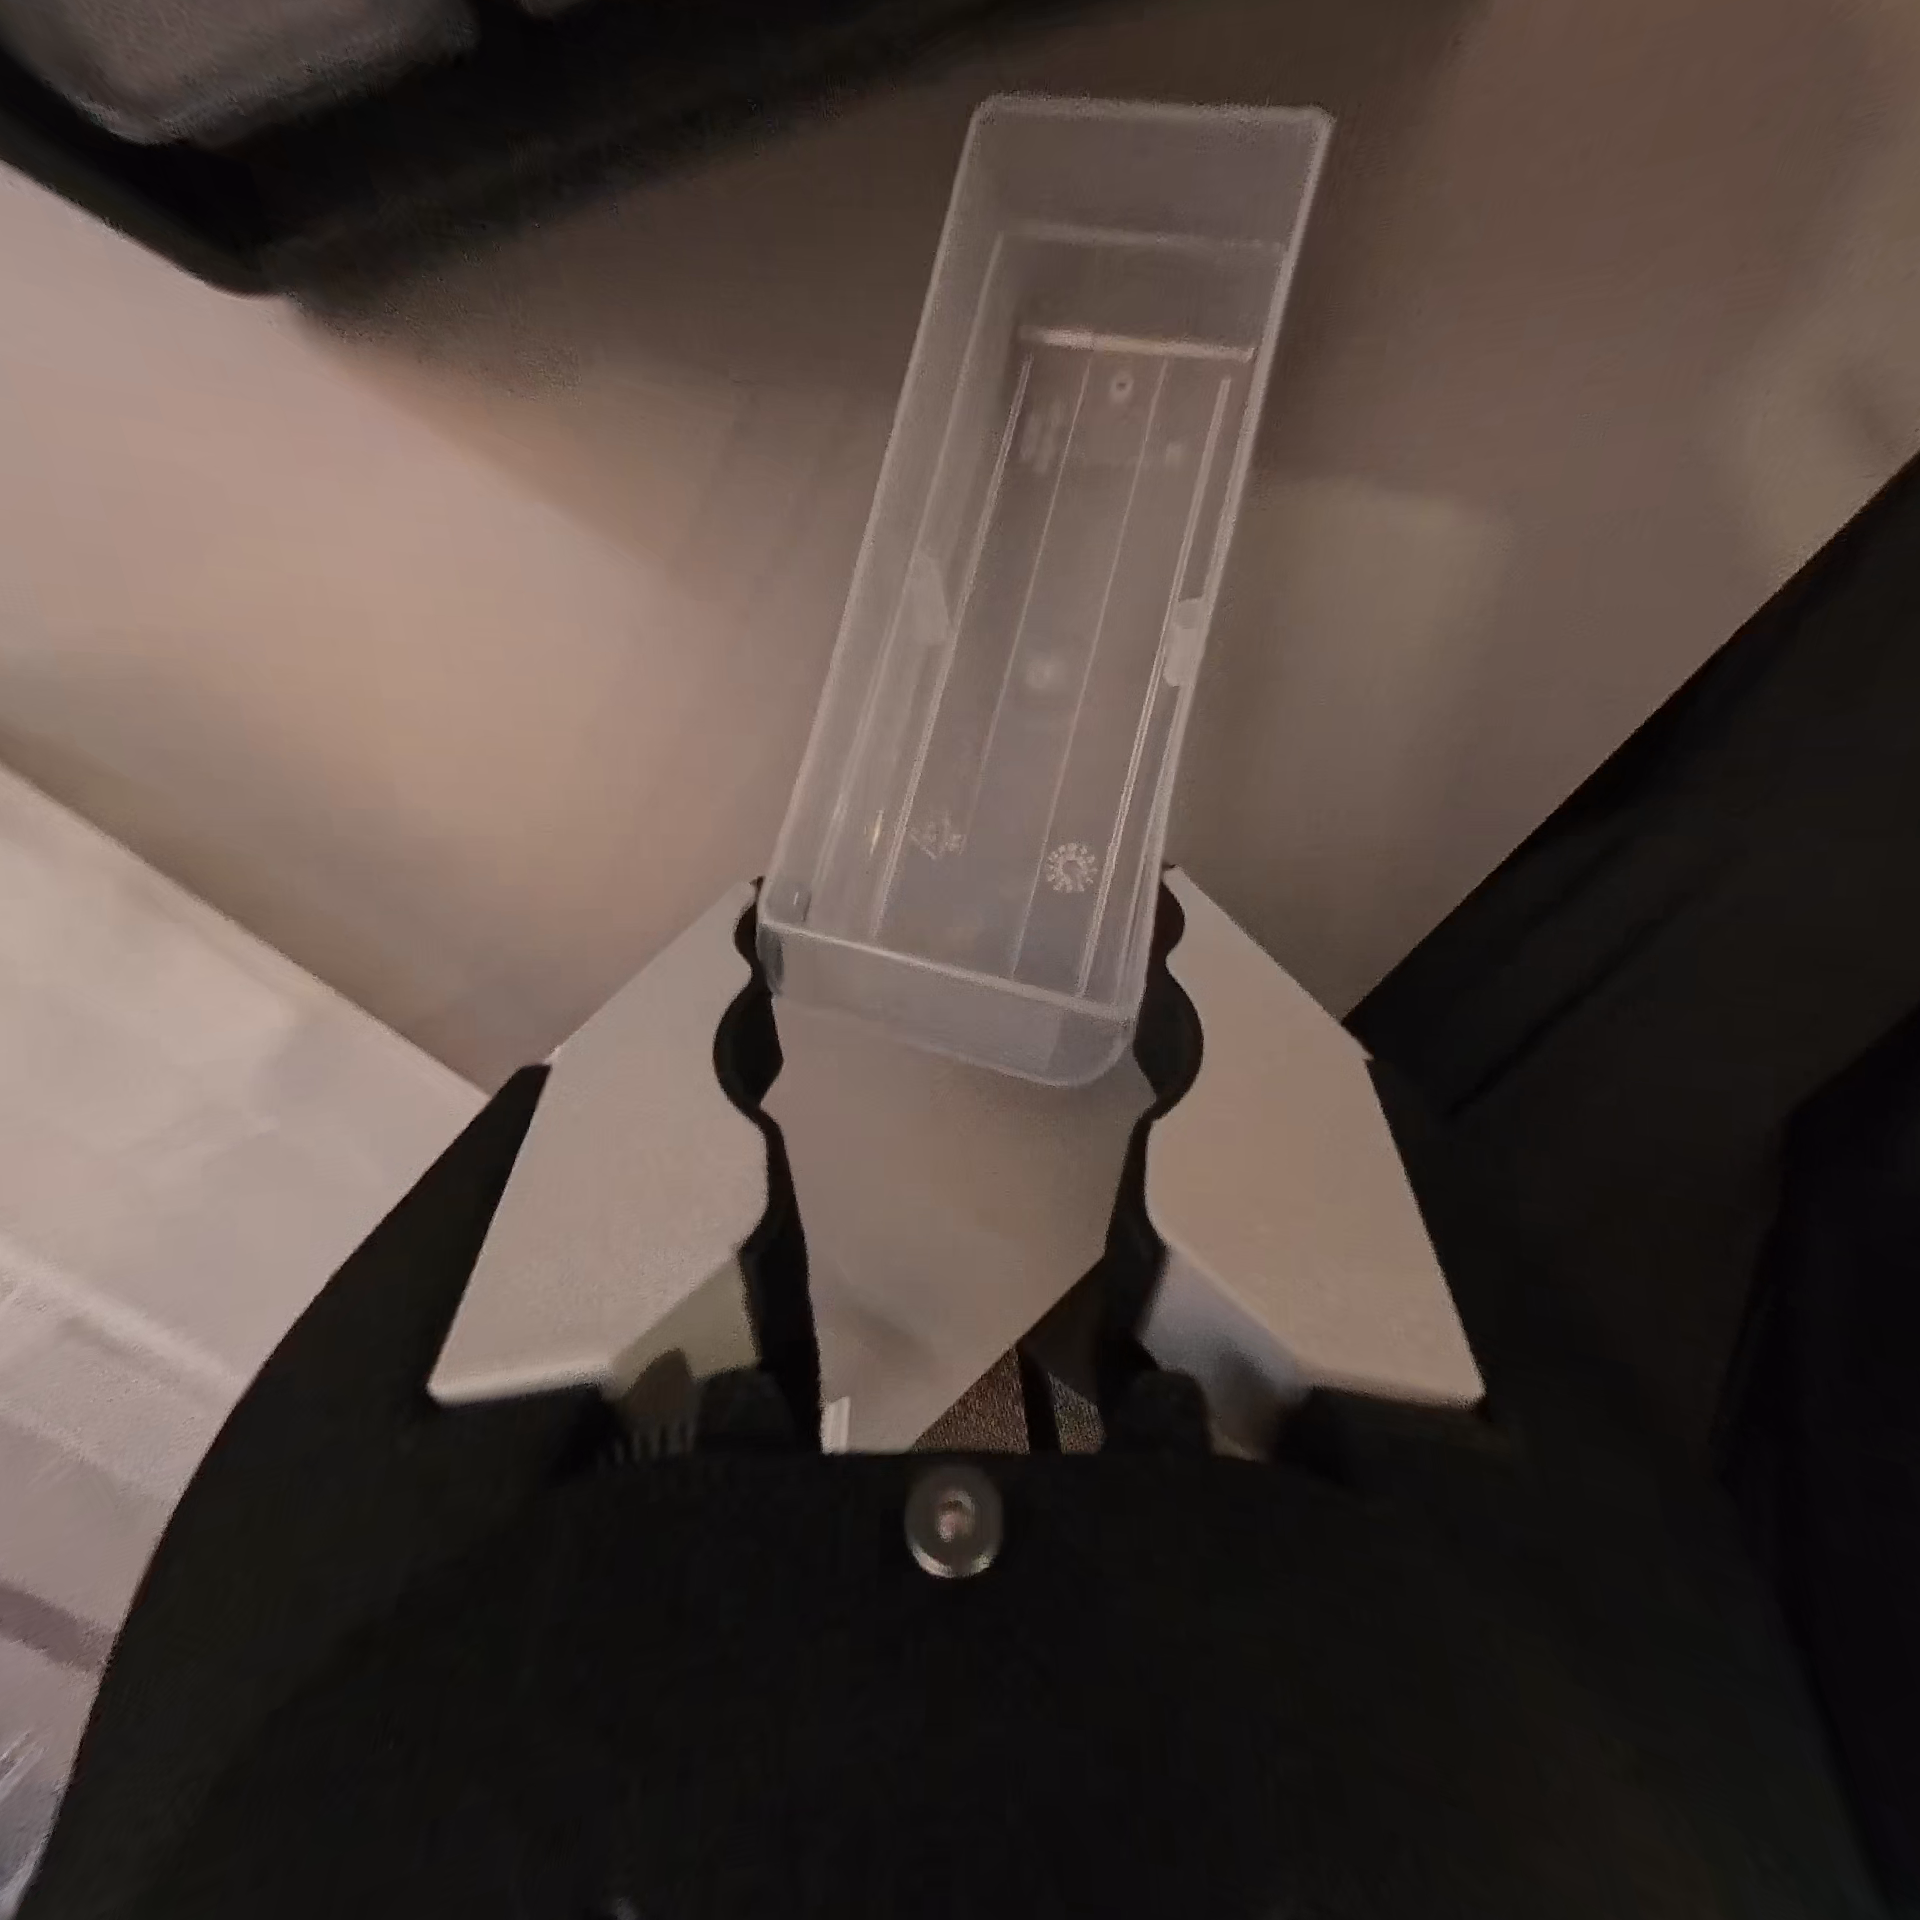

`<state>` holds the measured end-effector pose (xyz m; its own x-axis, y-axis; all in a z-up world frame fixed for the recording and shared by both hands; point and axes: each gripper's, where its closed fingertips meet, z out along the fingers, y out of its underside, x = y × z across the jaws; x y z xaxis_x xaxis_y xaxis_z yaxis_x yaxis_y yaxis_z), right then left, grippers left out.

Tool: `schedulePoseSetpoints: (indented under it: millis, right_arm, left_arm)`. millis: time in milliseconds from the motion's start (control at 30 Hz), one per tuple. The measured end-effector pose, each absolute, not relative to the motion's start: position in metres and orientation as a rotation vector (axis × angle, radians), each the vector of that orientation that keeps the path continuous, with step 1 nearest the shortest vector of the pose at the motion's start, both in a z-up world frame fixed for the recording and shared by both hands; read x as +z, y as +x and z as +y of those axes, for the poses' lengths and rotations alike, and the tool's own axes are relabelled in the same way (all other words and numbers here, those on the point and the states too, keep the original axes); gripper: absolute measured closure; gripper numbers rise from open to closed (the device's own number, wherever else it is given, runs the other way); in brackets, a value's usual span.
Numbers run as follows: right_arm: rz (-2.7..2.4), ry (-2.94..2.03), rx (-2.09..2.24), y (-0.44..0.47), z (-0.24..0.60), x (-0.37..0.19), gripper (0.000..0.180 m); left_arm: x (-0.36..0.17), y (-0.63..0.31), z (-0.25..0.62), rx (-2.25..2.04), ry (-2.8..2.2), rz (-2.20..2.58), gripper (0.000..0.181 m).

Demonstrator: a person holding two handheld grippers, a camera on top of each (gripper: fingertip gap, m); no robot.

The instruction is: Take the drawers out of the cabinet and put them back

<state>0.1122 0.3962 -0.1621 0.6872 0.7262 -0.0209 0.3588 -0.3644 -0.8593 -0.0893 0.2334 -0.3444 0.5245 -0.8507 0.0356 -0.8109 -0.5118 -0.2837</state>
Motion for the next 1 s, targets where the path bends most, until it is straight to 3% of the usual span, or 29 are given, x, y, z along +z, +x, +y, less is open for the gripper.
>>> schedulePoseSetpoints:
  millis: [300,1000]
  right_arm:
    - [-0.834,-1.973,0.506,0.112,0.396,-0.162,0.140]
    - [-0.825,-1.959,0.508,0.114,0.396,-0.161,0.141]
  left_arm:
    - [-0.296,-0.100,0.262,-0.197,-2.532,1.200,0.113]
    - [-0.310,-0.069,0.295,-0.138,-2.403,0.809,0.113]
